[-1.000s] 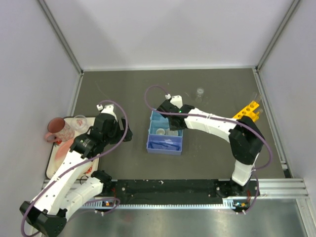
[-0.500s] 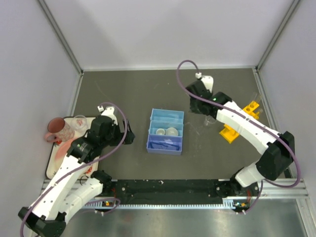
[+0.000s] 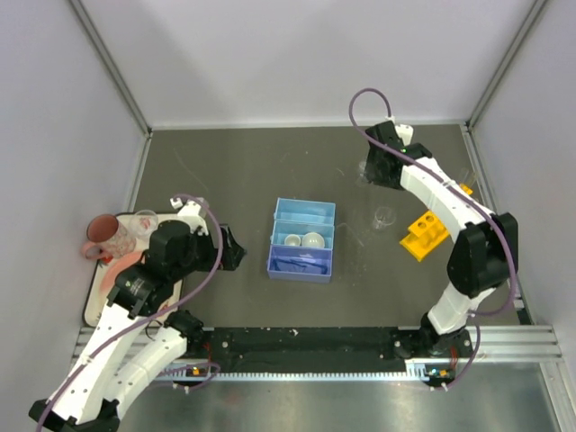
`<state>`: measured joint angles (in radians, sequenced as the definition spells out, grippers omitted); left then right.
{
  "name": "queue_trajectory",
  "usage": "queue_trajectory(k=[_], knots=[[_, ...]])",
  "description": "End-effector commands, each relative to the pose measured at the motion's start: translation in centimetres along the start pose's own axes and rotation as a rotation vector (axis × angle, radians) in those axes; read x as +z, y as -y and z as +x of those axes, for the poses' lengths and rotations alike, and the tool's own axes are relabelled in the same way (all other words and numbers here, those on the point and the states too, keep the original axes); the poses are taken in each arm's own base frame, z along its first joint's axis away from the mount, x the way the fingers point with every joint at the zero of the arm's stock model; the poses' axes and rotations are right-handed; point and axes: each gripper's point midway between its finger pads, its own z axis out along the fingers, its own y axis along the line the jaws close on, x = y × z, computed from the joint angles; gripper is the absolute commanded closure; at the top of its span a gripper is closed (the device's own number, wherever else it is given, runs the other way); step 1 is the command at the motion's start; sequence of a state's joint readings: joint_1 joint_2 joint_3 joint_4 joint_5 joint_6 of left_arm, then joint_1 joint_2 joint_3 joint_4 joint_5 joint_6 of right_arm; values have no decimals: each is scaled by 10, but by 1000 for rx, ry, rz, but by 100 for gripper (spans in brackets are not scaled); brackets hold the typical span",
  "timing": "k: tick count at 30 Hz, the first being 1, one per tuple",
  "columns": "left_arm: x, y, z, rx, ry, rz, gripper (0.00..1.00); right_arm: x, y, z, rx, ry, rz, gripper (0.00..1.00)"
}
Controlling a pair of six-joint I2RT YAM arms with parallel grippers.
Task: Organize the chemistry lab equipment
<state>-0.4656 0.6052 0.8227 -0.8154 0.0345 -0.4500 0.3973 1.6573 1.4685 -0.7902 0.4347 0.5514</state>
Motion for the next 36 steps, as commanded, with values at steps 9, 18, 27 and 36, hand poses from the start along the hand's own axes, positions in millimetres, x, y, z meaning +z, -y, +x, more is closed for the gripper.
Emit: queue_trajectory(k=[9,18,27,36], knots=[[-10,9,-12,34,67,51,1,25,-2,27,32,-104,-30,37],[-4,9,-9,34,54,55,2,37,2,65,16,-167,-32,37],[-5,8,-9,33,55,51,2,52,-9,83,-8,-201,-41,38],[-5,6,-9,41,52,37,3,67,-10,99,-10,-232,-33,77]])
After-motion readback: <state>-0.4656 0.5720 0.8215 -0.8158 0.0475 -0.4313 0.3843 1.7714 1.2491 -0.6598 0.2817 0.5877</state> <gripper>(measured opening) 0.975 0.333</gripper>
